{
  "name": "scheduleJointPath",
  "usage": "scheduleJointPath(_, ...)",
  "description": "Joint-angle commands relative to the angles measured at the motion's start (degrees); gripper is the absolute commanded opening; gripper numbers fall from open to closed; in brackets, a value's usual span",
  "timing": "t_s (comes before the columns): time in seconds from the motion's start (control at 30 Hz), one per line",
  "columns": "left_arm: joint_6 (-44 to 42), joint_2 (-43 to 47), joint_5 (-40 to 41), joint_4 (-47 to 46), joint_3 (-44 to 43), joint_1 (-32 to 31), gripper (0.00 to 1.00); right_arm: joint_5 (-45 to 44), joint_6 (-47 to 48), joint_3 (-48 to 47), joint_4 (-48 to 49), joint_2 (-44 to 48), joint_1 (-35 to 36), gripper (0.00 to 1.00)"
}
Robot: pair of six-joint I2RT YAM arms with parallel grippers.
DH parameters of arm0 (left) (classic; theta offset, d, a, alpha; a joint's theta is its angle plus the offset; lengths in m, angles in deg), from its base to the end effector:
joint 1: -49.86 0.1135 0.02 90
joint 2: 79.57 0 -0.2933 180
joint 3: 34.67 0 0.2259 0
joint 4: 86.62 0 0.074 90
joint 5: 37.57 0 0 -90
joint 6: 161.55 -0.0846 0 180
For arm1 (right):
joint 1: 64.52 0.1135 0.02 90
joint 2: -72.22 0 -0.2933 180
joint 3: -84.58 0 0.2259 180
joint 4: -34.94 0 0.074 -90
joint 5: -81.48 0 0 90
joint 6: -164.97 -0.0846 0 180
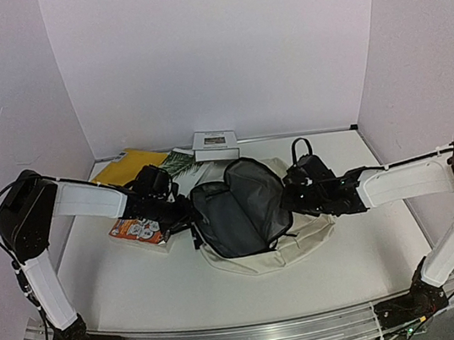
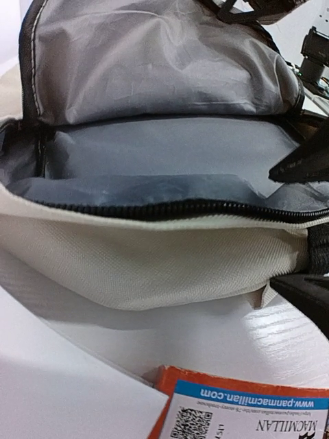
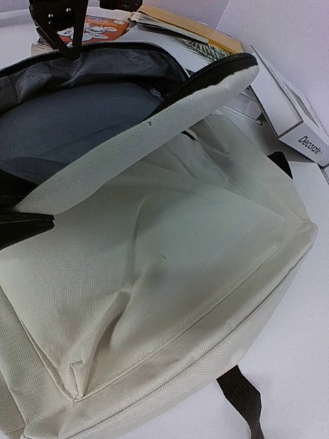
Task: Pack the student bag
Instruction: Unzip the student bag at the center of the board.
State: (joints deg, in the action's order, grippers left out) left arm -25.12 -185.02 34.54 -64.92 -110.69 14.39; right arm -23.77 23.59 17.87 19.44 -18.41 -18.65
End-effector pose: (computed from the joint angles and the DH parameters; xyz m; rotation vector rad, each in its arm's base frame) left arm 0.3040 -0.2485 0.1649 -0.1075 2.6751 -0.9359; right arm 0.2596 0.2357 0.2164 0.2558 2.2897 0.6118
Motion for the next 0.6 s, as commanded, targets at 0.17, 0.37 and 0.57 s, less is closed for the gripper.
scheduleJointPath(0.17,-1.3,-2.5,-2.8,-4.1,-3.7,-0.2,0.13,0.0,0.1,-0.8,1.8,3.1,-0.7,0.0)
scheduleJointPath(0.37,-2.2,2.8,4.2,-0.9,-2.9,-0.1,0.0,-2.2,2.0,-2.2,-1.6,11.1,-1.5,0.0)
scheduleJointPath(0.57,-3.2,8.4,5.5,2.8,-0.2,1.5,0.0,-2.4,3.7,-2.6,-7.4,17.4,-8.2,0.0)
